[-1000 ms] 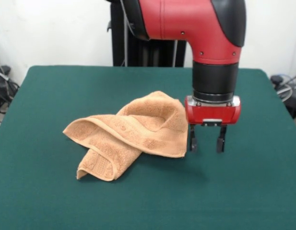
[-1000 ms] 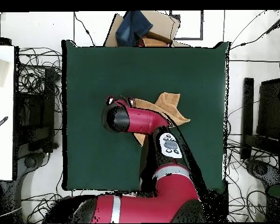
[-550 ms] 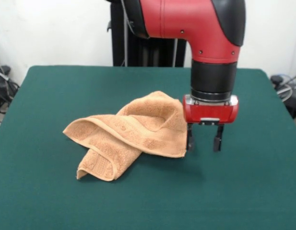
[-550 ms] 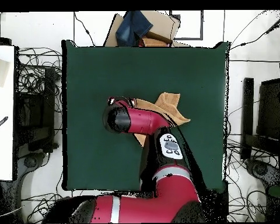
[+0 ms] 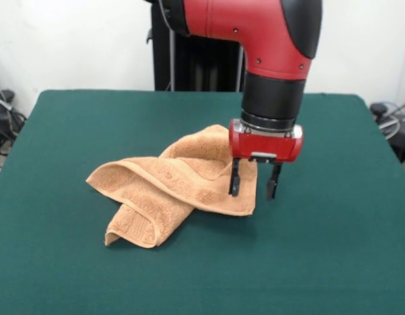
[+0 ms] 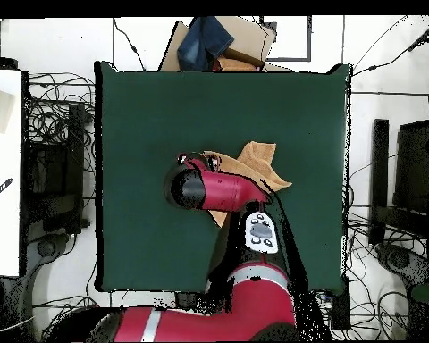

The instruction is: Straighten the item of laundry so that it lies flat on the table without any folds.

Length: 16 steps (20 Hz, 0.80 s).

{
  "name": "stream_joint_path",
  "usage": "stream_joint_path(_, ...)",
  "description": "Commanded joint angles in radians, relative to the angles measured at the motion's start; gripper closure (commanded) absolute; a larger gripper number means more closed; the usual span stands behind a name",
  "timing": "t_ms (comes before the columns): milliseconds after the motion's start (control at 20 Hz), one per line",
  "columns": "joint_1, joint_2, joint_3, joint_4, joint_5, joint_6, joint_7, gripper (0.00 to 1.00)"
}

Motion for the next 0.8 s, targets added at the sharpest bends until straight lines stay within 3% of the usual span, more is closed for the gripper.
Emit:
stream_joint_path(50,0.078,0.037,-0.067,0.013,0.044,-0.016,0.23,0.0)
stream_joint_path(800,0.092,0.051,-0.079,-0.004,0.048,-0.024,0.22,0.0)
